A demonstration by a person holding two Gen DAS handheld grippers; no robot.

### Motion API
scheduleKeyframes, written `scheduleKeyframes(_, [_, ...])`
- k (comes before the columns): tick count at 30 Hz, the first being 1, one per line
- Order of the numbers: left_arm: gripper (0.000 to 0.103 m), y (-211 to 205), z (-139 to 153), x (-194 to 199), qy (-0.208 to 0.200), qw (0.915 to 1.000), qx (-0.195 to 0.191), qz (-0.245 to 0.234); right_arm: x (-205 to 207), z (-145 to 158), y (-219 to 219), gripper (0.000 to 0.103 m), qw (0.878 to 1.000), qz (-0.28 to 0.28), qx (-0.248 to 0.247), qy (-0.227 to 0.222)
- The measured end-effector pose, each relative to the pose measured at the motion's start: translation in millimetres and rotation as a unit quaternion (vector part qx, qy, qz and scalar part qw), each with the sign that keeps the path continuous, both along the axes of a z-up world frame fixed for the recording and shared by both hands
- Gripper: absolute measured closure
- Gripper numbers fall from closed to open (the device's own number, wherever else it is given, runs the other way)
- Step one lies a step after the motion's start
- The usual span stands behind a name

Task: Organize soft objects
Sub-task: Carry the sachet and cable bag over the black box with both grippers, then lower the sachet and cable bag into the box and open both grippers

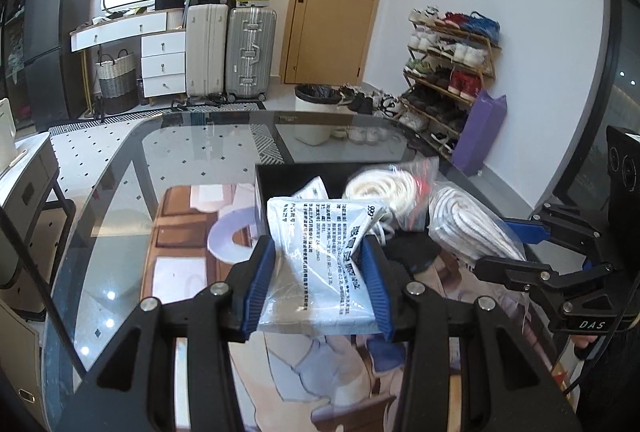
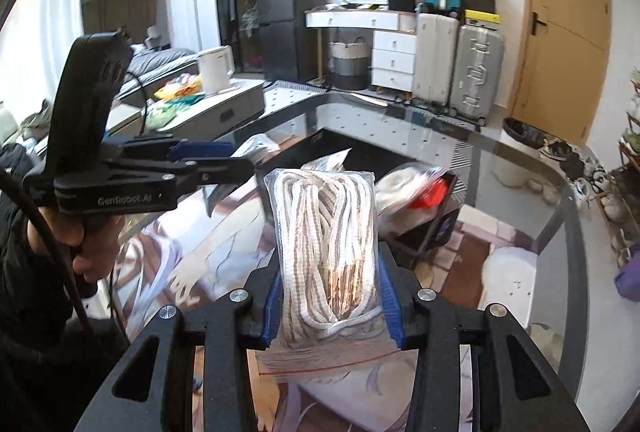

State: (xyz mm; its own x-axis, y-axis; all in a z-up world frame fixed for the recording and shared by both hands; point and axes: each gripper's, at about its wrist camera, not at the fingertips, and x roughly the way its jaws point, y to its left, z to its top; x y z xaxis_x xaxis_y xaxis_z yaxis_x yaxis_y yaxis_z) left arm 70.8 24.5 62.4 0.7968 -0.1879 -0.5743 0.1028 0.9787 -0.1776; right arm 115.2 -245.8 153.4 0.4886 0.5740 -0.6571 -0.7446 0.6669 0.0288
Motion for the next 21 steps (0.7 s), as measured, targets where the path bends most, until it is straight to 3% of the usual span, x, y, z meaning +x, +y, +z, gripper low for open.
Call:
scheduleKeyframes(12, [0.060, 2, 1, 44, 0.000, 0.9997, -0.010, 0.020, 49, 12, 30, 0.061, 0.998, -0.056, -0.016, -0.009])
scheduleKeyframes(21, [0.060, 0, -17, 75, 0.019, 0.9994, -0.003, 0.030, 83, -5, 51, 0.061, 0.995, -0.078, -0.053, -0.017])
